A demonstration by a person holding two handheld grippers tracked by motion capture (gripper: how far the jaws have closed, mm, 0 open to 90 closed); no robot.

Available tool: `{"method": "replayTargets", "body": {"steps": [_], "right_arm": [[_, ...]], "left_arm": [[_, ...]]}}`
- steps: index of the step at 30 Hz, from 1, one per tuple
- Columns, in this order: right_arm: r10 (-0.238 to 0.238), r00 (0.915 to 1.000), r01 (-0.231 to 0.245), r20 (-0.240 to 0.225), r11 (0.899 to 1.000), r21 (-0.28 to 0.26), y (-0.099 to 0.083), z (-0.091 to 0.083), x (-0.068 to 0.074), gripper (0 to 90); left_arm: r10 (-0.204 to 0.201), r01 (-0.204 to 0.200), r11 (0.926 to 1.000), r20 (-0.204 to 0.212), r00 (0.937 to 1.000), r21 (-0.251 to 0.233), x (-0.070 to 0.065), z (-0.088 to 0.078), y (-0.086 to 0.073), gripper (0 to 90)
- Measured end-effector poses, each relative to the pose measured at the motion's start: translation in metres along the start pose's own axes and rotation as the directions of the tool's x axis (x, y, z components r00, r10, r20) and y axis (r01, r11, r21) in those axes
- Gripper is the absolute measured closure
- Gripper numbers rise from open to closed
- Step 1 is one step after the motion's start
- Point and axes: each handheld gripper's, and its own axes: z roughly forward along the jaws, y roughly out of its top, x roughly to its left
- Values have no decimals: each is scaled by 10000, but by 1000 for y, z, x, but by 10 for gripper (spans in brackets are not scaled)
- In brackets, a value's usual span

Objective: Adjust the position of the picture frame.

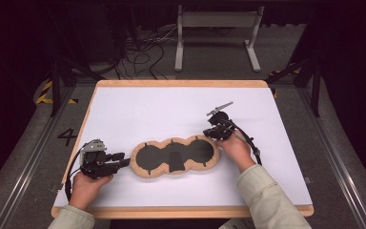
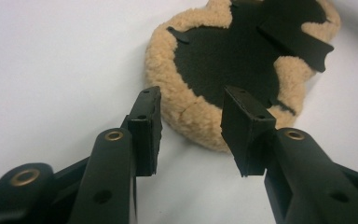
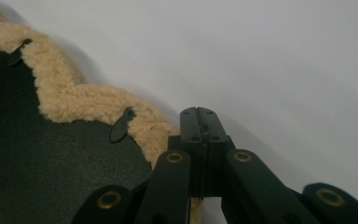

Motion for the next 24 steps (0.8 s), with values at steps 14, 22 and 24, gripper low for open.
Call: {"method": "replayTargets", "body": {"steps": [14, 22, 24], "right_arm": [[-424, 9976, 509, 549, 9851, -1643, -35, -28, 16, 900], [-766, 9969, 693, -188, 9646, -2546, -46, -52, 29, 900], [-937, 9950, 814, -360, 9631, -2564, -48, -56, 35, 900]], "left_arm": [[12, -17, 9977, -80, 10000, -674, 0, 2, 8, 511], [97, -118, 9988, -437, 9990, -480, 1, 10, 22, 470], [213, -244, 9981, -546, 9983, -568, 1, 12, 24, 466]]}}
